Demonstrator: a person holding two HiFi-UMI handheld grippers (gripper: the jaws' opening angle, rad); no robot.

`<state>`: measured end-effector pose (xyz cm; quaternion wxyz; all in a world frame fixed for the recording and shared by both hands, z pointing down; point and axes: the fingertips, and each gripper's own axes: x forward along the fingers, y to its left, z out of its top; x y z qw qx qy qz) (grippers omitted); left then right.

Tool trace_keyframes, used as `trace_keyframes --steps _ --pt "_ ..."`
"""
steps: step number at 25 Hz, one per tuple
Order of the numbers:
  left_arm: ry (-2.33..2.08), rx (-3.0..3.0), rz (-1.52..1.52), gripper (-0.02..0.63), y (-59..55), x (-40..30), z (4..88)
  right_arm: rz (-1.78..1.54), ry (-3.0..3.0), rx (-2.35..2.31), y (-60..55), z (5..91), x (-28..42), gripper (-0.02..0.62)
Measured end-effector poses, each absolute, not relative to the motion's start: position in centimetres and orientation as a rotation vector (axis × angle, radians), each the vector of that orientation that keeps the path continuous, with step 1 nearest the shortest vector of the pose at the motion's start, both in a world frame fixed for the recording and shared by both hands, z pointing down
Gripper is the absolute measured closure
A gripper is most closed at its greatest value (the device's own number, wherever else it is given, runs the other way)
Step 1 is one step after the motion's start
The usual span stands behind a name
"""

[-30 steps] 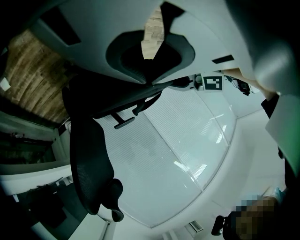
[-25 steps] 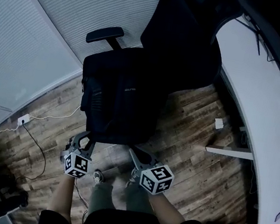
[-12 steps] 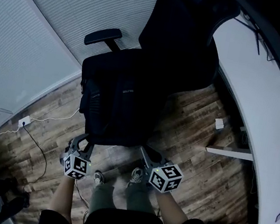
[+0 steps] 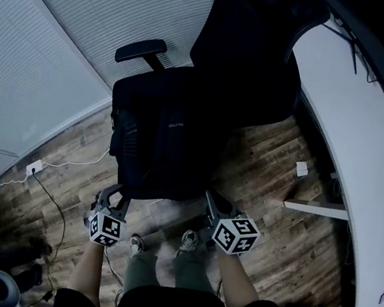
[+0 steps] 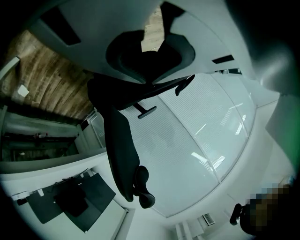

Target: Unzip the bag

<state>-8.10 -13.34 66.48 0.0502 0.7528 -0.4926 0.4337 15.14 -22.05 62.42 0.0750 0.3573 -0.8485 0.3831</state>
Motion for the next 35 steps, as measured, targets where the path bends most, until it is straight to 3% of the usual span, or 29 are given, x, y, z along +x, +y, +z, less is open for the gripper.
trace_keyframes --steps 15,21,25,35 --pt "-1.435 2.301 1.355 0.486 -12.5 -8.0 66.0 1.011 -2.486 1.079 -19.1 61.8 13.4 0.537" --pt "-1.391 2.325 1.248 0.403 -11.8 -7.8 65.1 1.017 -2.438 1.138 -17.2 61.2 12.2 0.535" --pt "-1.410 2.350 1.172 0.383 -10.7 -7.6 63.7 1.013 -2.418 1.202 -15.7 60.2 12.4 0.453" --pt "-1.551 2.451 0.922 0.382 -9.2 -8.0 56.1 0.933 -2.462 1.365 -13.2 54.7 11.5 0.453"
